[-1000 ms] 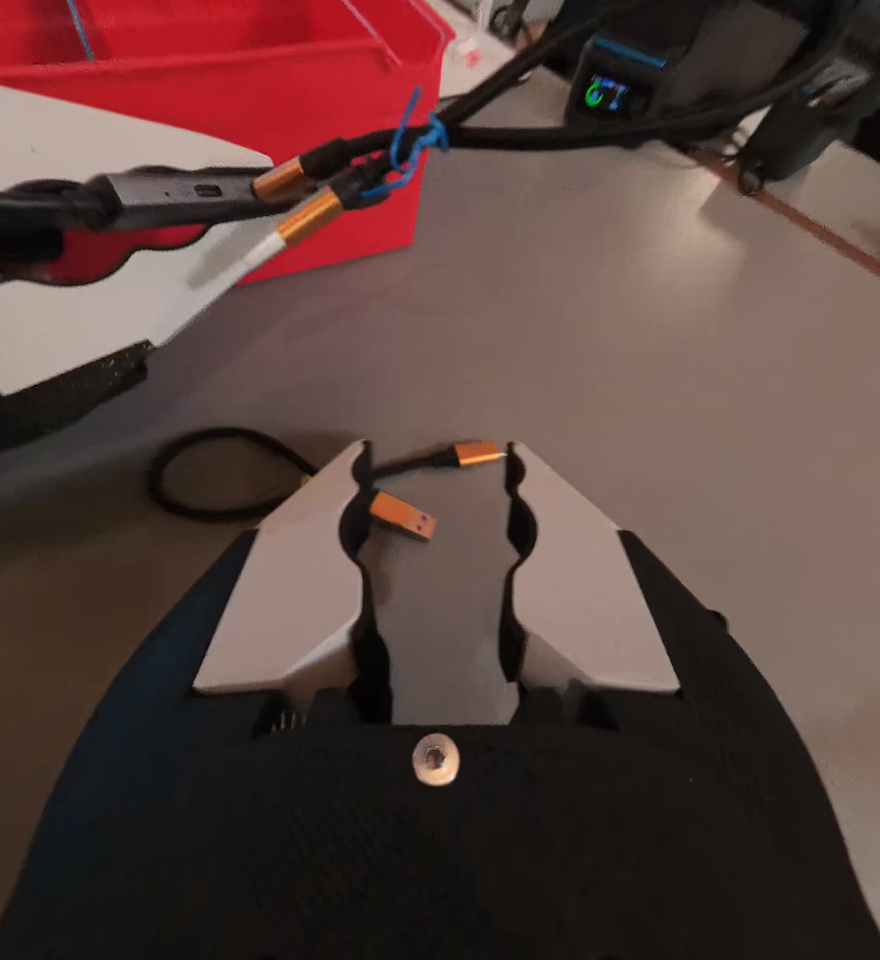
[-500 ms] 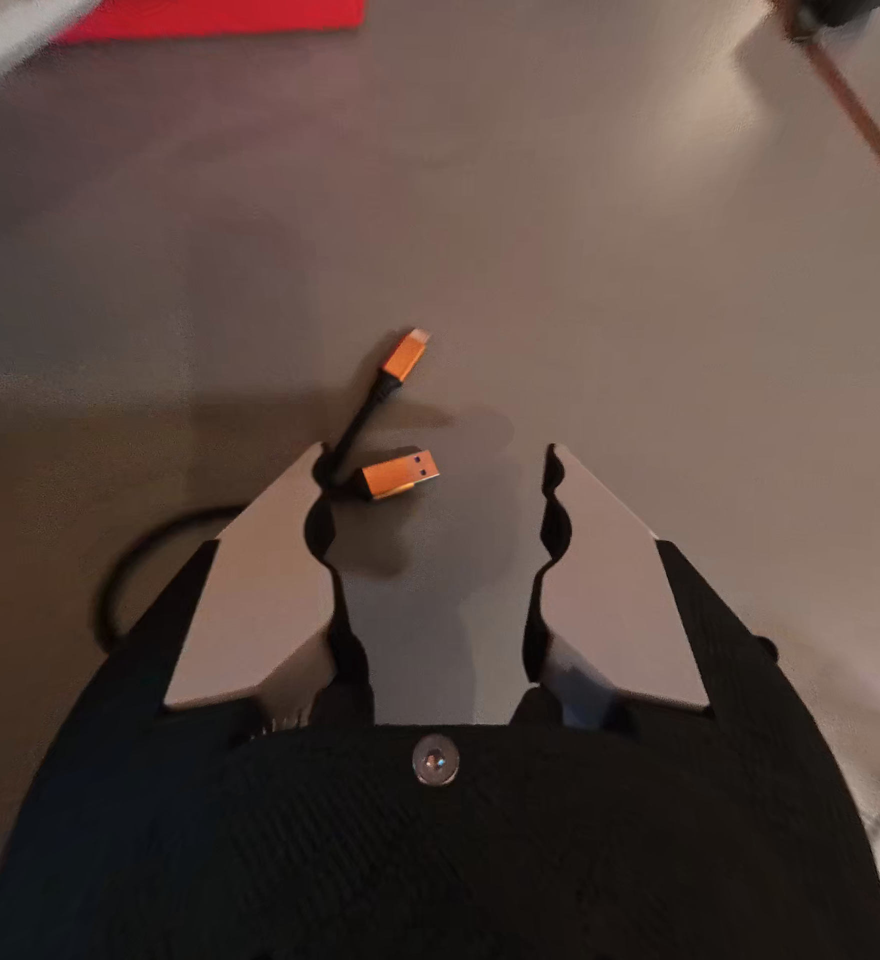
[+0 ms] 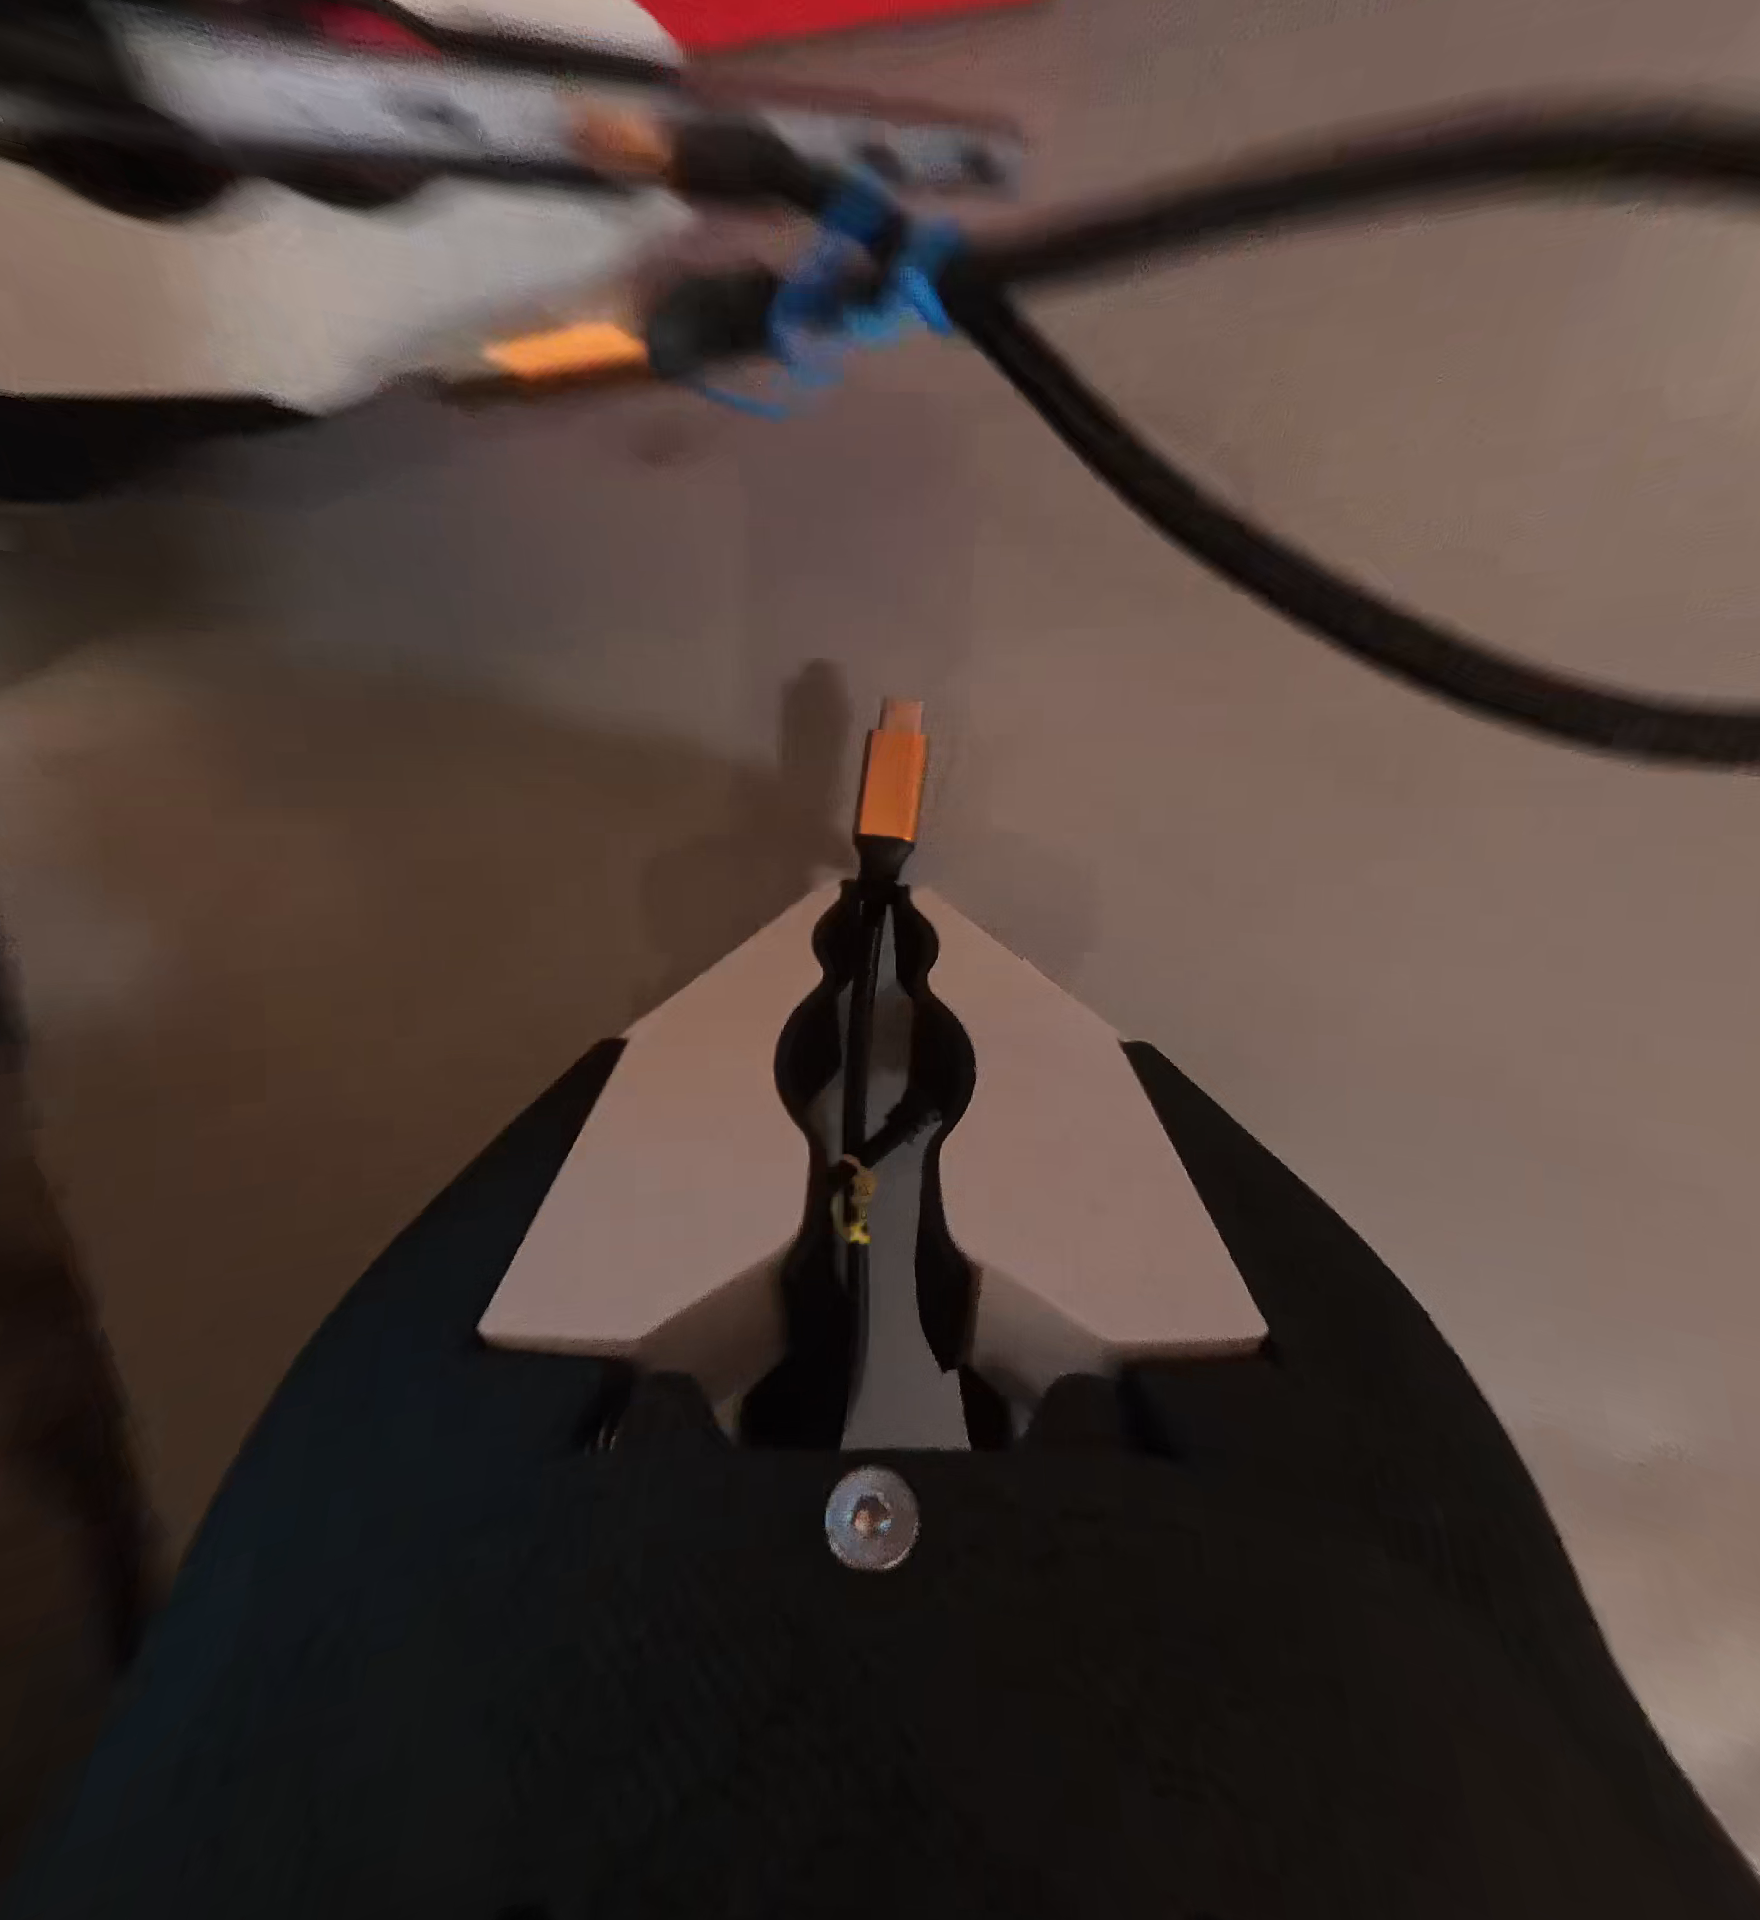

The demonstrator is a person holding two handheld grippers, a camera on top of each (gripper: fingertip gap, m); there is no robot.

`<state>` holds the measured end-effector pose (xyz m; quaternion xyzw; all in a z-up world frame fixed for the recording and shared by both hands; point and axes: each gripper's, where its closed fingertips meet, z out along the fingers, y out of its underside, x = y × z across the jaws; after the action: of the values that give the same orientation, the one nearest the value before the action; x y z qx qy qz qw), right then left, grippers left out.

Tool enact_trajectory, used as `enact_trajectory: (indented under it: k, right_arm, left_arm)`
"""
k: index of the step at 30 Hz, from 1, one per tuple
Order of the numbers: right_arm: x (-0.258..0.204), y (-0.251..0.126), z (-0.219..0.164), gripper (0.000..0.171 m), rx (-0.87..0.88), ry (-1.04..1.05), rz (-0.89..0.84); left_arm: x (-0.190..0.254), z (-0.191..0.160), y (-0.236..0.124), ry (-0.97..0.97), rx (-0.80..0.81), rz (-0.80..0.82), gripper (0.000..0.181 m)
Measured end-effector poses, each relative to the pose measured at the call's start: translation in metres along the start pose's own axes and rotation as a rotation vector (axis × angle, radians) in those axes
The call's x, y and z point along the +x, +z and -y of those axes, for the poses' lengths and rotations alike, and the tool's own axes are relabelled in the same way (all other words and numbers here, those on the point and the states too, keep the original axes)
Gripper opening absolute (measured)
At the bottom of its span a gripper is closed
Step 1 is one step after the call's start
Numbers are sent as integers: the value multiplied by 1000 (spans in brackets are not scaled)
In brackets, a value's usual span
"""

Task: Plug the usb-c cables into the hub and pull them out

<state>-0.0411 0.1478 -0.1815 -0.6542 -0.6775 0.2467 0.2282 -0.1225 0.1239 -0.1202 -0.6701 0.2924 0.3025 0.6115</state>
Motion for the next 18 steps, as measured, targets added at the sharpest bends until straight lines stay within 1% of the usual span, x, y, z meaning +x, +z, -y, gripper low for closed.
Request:
enact_trajectory:
  k: [1,4,6,7,9,14,18]
  right_arm:
    - [-13,-9,3,4,28,-19,76]
    - [-55,-41,19,4,141,-135,284]
    - [-70,-52,34,4,203,-173,348]
    - [-69,-51,35,3,189,-192,337]
    - [-61,-42,28,4,96,-232,283]
    - [-48,-29,11,4,-74,-260,264]
    - [-52,-25,5,4,-109,-260,336]
  left_arm:
    - [5,1,0,17,10,-26,7]
    - [18,6,0,87,38,-82,8]
    - [28,7,0,164,45,-115,8]
    - [32,8,0,204,48,-127,8]
    - [42,13,-2,264,80,-159,8]
    - [61,14,-5,366,104,-223,7]
    - [66,14,-6,396,106,-238,7]
